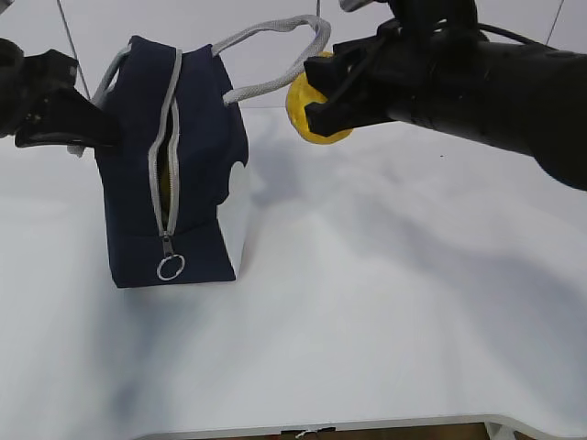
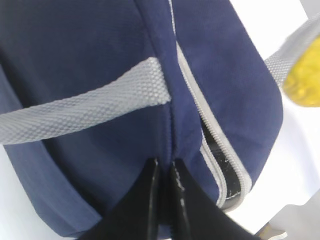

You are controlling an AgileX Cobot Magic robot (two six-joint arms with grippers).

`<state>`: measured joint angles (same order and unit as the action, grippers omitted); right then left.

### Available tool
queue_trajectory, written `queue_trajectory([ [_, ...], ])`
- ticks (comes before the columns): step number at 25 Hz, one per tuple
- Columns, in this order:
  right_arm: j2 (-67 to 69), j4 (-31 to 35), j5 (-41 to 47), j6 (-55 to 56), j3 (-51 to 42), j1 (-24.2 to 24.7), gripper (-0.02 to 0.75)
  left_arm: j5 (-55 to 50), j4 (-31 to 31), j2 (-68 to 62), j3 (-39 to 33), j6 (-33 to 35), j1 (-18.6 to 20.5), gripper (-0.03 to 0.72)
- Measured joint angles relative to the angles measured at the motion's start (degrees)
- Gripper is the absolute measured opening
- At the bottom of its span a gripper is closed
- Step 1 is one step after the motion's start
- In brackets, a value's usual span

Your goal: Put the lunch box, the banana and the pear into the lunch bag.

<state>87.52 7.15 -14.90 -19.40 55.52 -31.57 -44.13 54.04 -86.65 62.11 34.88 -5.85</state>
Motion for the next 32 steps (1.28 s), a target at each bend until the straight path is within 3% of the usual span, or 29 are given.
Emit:
queue_trajectory([
  [13,-5.1,0.0,6.2,-2.4,0.0,0.0,0.274,0.0,0.0,0.0,0.0,0.0,0.0,-0.009],
  [24,-6.1,-0.1,-1.0,3.0,0.5,0.0,0.274,0.5,1.1,0.0,0.0,0.0,0.0,-0.009],
  [32,-2.2,-2.7,-1.7,11.3,8.0,0.0,0.274,2.1,5.6,0.0,0.0,0.0,0.0,-0.009],
])
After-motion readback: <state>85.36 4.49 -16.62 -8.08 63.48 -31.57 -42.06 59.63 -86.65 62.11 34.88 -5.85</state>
